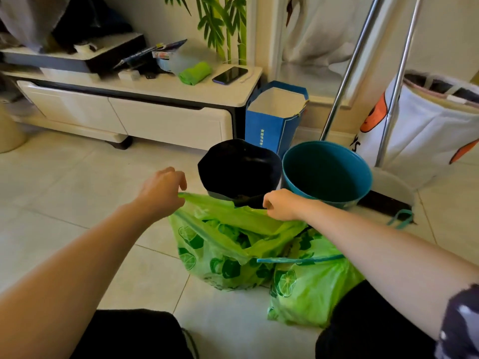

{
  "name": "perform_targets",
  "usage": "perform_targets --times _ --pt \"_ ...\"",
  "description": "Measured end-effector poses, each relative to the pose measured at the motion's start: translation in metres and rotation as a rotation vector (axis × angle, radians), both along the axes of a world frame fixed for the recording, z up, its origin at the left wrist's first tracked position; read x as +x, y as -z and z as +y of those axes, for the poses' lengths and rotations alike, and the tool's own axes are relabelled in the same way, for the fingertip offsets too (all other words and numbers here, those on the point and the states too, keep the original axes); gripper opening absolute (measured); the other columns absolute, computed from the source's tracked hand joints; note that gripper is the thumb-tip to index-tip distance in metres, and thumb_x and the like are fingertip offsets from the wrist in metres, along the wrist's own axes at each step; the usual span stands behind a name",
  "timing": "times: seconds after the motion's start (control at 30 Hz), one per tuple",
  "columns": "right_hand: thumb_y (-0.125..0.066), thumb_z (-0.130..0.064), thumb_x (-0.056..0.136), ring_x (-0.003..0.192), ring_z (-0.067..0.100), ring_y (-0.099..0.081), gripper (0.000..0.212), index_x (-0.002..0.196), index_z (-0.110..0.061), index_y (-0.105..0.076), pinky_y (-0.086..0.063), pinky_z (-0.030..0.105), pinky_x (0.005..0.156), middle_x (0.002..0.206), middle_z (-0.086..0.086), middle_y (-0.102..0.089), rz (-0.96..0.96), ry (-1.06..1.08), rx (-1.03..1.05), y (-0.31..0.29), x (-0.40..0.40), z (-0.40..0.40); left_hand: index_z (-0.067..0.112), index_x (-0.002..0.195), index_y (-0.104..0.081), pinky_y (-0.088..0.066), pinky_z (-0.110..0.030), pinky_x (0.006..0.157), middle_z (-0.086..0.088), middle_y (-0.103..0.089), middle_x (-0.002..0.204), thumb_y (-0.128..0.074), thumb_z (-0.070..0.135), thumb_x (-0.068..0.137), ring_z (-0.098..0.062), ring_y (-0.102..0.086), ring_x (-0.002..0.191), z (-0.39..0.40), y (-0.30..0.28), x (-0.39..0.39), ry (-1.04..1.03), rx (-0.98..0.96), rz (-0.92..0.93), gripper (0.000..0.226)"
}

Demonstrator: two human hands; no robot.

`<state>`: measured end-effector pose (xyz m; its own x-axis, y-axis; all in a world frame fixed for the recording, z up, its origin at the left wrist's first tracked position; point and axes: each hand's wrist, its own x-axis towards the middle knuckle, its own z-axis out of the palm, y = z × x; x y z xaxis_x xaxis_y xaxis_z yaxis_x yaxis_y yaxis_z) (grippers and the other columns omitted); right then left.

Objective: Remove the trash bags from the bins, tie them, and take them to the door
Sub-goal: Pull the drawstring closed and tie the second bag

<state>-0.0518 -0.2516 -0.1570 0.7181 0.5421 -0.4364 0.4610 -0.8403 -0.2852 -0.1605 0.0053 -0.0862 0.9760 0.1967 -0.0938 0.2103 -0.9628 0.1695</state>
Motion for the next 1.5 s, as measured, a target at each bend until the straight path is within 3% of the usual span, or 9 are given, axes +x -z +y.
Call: perform_targets --times 0.13,0.3,0.43,0.63,0.8,1.0,1.17,1.23,1.5 --pt "-0.051 -0.030 0.093 0.105 0.034 -0.058 0.037 0.116 -0.002 -0.059 -0.048 0.047 0.093 0.116 0.017 -0.061 -0.004 -0.051 -0.040 0.014 0.006 0.019 0.006 0.123 -0.042 -0.048 -0.043 0.086 -0.016 -0.049 0.121 -0.069 0.026 0.083 -0.036 -0.054 0.107 0.006 0.006 -0.010 -0.218 0.012 0.137 0.052" --pt "-0.052 -0.041 0.092 0.105 0.035 -0.060 0.049 0.117 0.002 -0.058 -0.049 0.044 0.092 0.117 0.019 -0.063 0.055 -0.042 -0.087 0.023 0.012 0.037 0.002 0.125 -0.039 -0.056 -0.044 0.082 -0.023 -0.061 0.115 -0.053 0.047 0.093 -0.038 -0.069 0.090 0.014 0.014 -0.023 -0.581 -0.619 0.633 0.057" --pt "-0.056 -0.037 0.092 0.108 0.033 -0.059 0.041 0.113 -0.002 -0.061 -0.048 0.037 0.091 0.110 0.014 -0.065 0.125 -0.033 -0.045 0.029 0.010 0.045 -0.006 0.124 -0.049 -0.056 -0.045 0.086 -0.024 -0.066 0.112 -0.054 0.043 0.093 -0.038 -0.069 0.097 0.013 0.029 -0.024 -0.597 -0.829 0.754 0.058" --pt "-0.061 -0.029 0.090 0.093 0.014 -0.058 0.029 0.114 -0.014 -0.067 -0.044 0.025 0.082 0.107 0.004 -0.068 0.115 -0.035 0.157 0.025 -0.001 0.053 -0.011 0.120 -0.049 -0.059 -0.045 0.074 -0.028 -0.064 0.117 -0.054 0.003 0.093 -0.039 -0.069 0.094 0.015 0.026 -0.022 -0.576 -1.043 0.592 0.031" --pt "-0.060 -0.023 0.089 0.085 0.015 -0.062 0.016 0.094 -0.011 -0.071 -0.049 0.026 0.072 0.091 0.004 -0.070 0.171 0.086 0.365 0.017 -0.003 0.055 -0.013 0.111 -0.053 -0.060 -0.044 0.068 -0.026 -0.062 0.109 -0.057 -0.003 0.090 -0.037 -0.068 0.082 0.026 0.018 -0.023 -0.573 -1.076 0.462 0.023" --pt "-0.065 -0.033 0.087 0.070 0.015 -0.066 0.025 0.106 -0.018 -0.058 -0.050 0.024 0.052 0.091 0.004 -0.065 0.307 0.162 0.285 0.014 -0.009 0.047 -0.007 0.099 -0.056 -0.061 -0.039 0.061 -0.019 -0.061 0.090 -0.055 -0.001 0.092 -0.032 -0.065 0.075 0.029 0.009 -0.027 -0.646 -1.208 0.145 0.010" --pt "-0.066 -0.025 0.087 0.091 0.018 -0.063 0.027 0.108 -0.009 -0.069 -0.049 0.028 0.083 0.104 0.007 -0.069 0.137 0.043 0.299 0.009 -0.018 0.061 -0.006 0.100 -0.053 -0.061 -0.035 0.059 -0.020 -0.059 0.090 -0.053 -0.002 0.093 -0.029 -0.063 0.076 0.023 0.017 -0.034 -0.729 -1.412 -0.061 0.009" --pt "-0.067 -0.024 0.086 0.086 0.015 -0.061 0.021 0.101 -0.010 -0.071 -0.049 0.026 0.080 0.095 0.004 -0.069 0.131 0.091 0.410 0.003 -0.019 0.067 -0.007 0.104 -0.052 -0.061 -0.035 0.062 -0.021 -0.058 0.090 -0.057 -0.001 0.091 -0.029 -0.063 0.077 0.015 0.023 -0.035 -0.765 -1.486 -0.108 0.015" --pt "-0.065 -0.021 0.087 0.059 0.002 -0.055 0.008 0.087 -0.015 -0.071 -0.043 0.020 0.068 0.062 -0.008 -0.061 0.043 0.269 0.724 -0.014 -0.017 0.069 0.011 0.119 -0.056 -0.047 -0.044 0.096 -0.013 -0.059 0.125 -0.074 0.029 0.081 -0.033 -0.057 0.115 -0.030 0.066 -0.052 -0.611 -1.200 0.589 0.046"
